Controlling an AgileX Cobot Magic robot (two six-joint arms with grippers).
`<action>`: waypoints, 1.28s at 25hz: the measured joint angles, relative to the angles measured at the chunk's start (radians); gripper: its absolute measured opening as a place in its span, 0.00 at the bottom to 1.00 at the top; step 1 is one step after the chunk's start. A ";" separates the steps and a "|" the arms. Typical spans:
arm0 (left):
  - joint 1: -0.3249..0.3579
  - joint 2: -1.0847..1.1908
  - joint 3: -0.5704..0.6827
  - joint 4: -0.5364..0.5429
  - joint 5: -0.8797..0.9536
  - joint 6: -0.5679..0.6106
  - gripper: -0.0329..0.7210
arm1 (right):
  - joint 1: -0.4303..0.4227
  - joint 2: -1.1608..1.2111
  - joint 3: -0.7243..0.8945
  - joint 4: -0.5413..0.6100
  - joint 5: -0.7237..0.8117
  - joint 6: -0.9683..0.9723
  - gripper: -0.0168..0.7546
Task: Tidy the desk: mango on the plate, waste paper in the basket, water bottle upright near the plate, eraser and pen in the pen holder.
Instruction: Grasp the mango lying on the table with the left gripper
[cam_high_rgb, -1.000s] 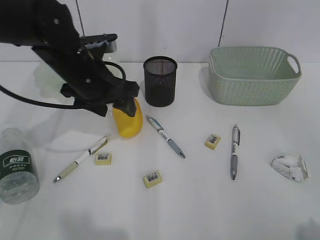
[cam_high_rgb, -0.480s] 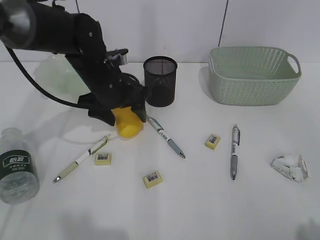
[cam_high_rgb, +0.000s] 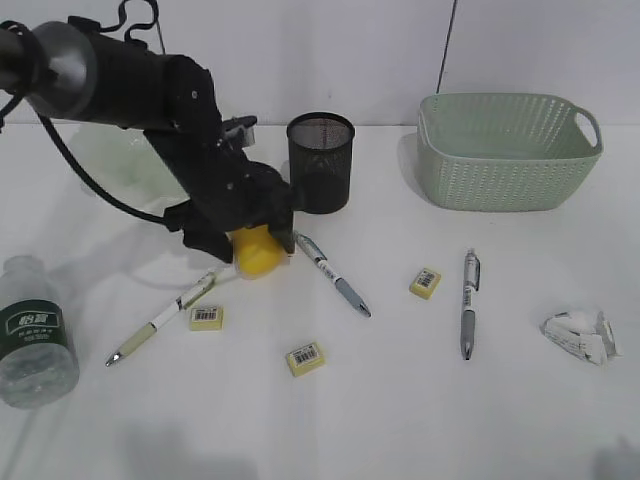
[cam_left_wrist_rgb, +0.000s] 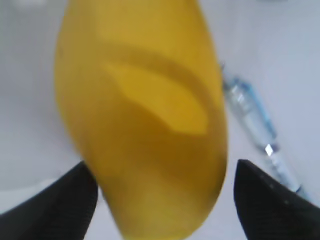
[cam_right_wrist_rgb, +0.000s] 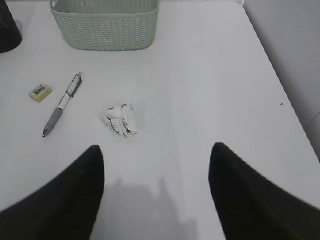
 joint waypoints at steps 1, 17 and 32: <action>0.000 0.000 0.000 0.000 -0.019 -0.001 0.90 | 0.000 0.000 0.000 0.000 0.000 0.000 0.70; 0.017 0.000 0.000 0.073 -0.082 -0.015 0.82 | 0.000 0.000 0.000 0.000 0.001 0.000 0.70; 0.017 0.014 -0.003 0.075 -0.111 0.001 0.80 | 0.000 0.000 0.000 0.000 0.000 0.000 0.70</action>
